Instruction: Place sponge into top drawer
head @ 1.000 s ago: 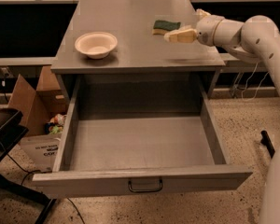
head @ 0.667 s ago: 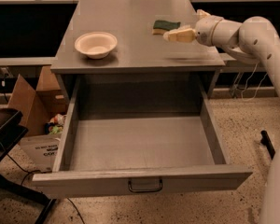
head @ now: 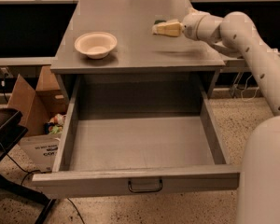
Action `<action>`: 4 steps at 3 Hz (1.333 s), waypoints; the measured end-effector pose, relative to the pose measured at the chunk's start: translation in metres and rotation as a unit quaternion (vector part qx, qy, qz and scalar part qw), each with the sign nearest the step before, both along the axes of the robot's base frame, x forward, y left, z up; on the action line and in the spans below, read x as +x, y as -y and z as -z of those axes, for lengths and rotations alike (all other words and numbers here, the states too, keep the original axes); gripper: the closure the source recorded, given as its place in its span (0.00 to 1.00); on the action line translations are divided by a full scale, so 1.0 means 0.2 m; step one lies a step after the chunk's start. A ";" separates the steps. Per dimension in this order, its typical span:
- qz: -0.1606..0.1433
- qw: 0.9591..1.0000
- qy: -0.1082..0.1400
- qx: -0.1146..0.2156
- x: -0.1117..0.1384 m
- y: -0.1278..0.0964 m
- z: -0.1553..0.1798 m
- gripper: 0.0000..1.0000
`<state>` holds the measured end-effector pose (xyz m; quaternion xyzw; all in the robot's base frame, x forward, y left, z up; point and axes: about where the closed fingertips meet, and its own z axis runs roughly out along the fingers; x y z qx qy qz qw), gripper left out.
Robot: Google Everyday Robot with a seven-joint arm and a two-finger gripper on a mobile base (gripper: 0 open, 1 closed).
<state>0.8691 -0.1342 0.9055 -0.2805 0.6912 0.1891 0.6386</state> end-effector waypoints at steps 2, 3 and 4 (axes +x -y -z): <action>0.051 0.996 -0.012 -0.067 0.14 -0.01 0.02 0.00; 0.085 0.992 -0.031 -0.085 0.23 0.06 0.11 0.00; 0.089 0.992 -0.051 -0.077 0.28 0.07 0.19 0.00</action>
Offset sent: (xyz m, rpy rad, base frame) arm 0.0449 -0.0148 -0.0069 -0.2543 0.0250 -0.2035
